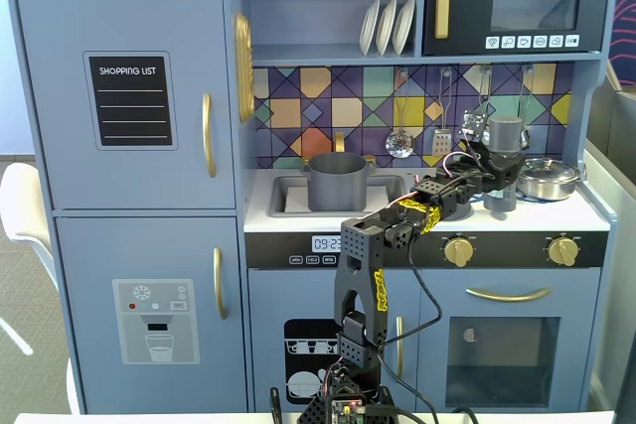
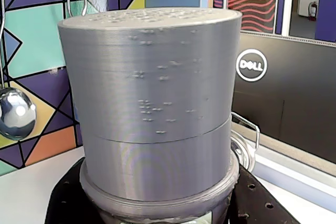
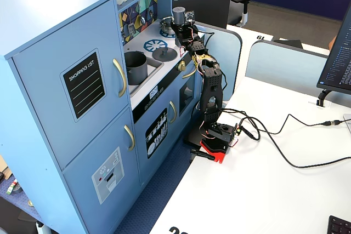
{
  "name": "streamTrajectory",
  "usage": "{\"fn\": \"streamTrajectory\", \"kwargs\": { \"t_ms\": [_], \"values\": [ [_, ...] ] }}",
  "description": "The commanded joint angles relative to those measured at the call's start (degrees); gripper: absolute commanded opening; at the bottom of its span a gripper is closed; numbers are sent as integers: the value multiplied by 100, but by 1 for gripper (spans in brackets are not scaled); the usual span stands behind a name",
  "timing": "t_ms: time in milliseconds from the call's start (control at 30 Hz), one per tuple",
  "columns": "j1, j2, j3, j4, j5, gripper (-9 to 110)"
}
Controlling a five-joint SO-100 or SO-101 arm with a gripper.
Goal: Put salt in the gray recipient
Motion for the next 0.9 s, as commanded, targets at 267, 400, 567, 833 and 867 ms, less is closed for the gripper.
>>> {"fn": "streamTrajectory", "kwargs": {
  "t_ms": [267,400,567,833,867],
  "values": [
    [18,-62,-272,-360,18,0],
    [18,44,-114,-369,9,0],
    [26,246,193,-466,-9,0],
    [9,255,281,-536,-105,2],
    [18,272,316,-589,0,7]
  ]
}}
